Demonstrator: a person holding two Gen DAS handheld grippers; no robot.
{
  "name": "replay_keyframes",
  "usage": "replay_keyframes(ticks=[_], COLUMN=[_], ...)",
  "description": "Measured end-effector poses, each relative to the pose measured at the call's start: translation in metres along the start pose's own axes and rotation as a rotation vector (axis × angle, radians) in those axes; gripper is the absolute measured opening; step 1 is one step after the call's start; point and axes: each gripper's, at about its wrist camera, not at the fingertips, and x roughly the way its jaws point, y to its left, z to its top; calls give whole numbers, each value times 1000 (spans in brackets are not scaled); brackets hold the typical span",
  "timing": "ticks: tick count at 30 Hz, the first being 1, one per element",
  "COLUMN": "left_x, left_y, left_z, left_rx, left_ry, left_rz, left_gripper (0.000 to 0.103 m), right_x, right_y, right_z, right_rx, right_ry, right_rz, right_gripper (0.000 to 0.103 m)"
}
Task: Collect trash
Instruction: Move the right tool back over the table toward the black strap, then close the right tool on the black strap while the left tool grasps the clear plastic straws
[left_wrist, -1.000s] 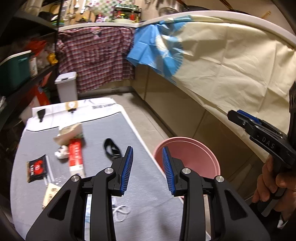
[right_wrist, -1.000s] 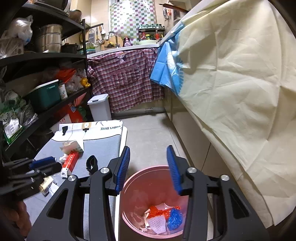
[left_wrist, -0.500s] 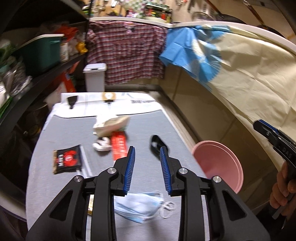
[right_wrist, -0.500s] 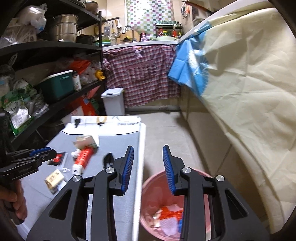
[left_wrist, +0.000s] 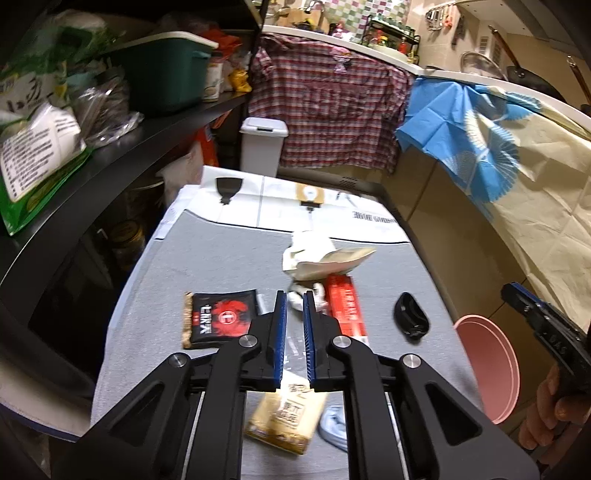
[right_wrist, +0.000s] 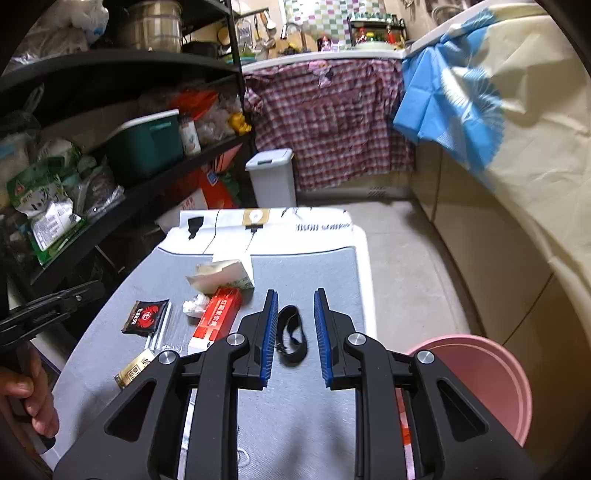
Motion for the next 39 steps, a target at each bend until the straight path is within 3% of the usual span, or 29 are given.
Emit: replay_keyframes(ticks=[9, 17, 25, 28, 36, 39], left_x=[21, 46, 71, 83, 103, 106], left_y=[15, 8, -15, -21, -13, -14], left_z=[-8, -16, -31, -38, -46, -48], left_rx=[-9, 2, 64, 94, 78, 88], left_ry=[38, 86, 162, 199, 263, 274], left_rz=[29, 30, -4, 24, 99, 122], left_gripper=[9, 9, 11, 32, 35, 35], right_x=[52, 81, 102, 107, 116, 117], right_y=[12, 13, 10, 11, 9, 9], right_z=[-14, -25, -31, -34, -39, -39], right_rx=[-27, -41, -34, -40, -44, -41], right_ry=[96, 187, 252, 267, 299, 305], right_rz=[10, 20, 8, 0, -12, -5], right_gripper=[26, 38, 40, 40, 40, 35])
